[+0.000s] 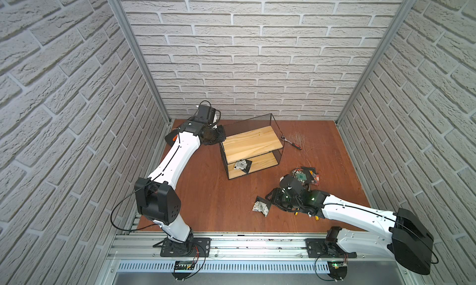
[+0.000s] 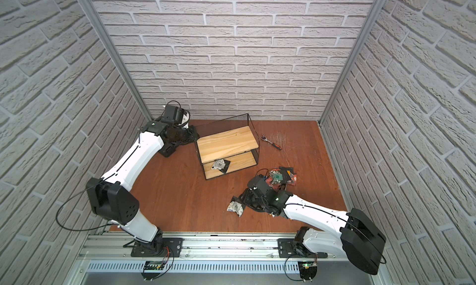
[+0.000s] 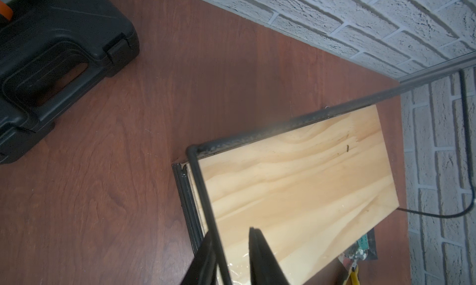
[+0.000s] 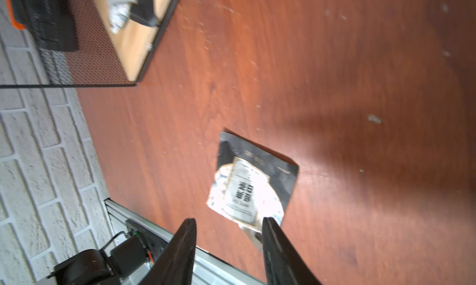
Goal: Remove the tea bags from the shelf
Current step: Place the tea bag at the center of the board, then move the tea bag to the shelf.
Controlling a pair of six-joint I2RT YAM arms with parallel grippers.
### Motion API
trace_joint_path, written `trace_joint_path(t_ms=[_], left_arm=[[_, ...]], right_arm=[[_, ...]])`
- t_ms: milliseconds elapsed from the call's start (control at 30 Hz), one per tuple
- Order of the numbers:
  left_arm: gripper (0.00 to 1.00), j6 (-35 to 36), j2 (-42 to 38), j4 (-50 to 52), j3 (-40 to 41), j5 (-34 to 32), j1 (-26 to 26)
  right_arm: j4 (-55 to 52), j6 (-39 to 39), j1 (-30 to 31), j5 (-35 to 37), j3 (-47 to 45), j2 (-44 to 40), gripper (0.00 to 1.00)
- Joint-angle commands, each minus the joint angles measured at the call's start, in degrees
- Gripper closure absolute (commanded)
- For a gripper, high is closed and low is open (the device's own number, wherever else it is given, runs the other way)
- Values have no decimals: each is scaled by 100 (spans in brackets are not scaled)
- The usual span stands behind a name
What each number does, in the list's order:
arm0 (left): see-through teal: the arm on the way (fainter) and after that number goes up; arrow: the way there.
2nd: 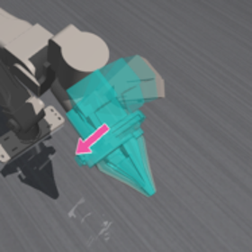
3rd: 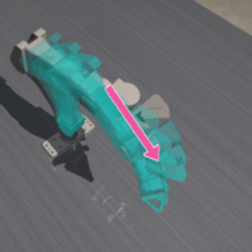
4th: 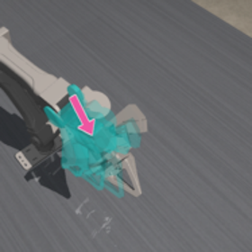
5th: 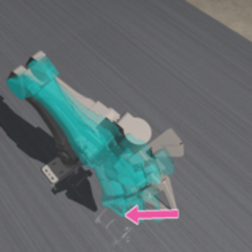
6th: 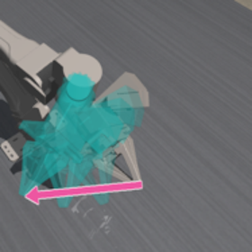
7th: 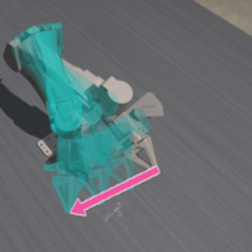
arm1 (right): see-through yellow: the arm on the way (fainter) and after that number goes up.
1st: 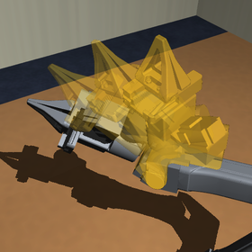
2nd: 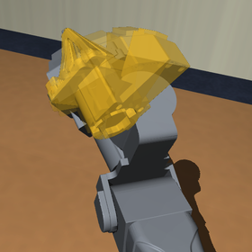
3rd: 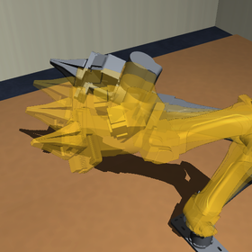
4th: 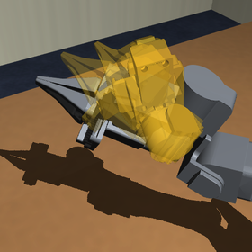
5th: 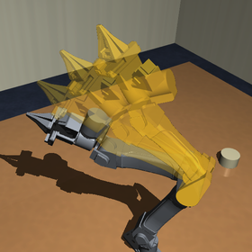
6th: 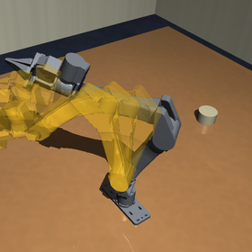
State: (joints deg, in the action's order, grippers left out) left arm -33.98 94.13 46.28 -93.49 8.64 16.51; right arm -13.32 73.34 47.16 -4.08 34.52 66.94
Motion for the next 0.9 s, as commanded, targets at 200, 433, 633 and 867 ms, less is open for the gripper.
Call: trace_joint_path(t_ms=[200, 433, 633, 867], left_arm=[[76, 300, 74, 185, -119, -13, -104], [76, 357, 99, 257, -220, 31, -163], [76, 413, 122, 355, -275, 27, -179], [76, 421, 132, 374, -292, 57, -176]], right_arm=[[2878, 421, 19, 933, 525, 1399, 76], [4957, 1045, -66, 1614, 891, 3073, 79], [5930, 1393, -145, 2031, 1248, 4150, 78], [5855, 1685, -187, 2204, 1816, 4858, 78]])
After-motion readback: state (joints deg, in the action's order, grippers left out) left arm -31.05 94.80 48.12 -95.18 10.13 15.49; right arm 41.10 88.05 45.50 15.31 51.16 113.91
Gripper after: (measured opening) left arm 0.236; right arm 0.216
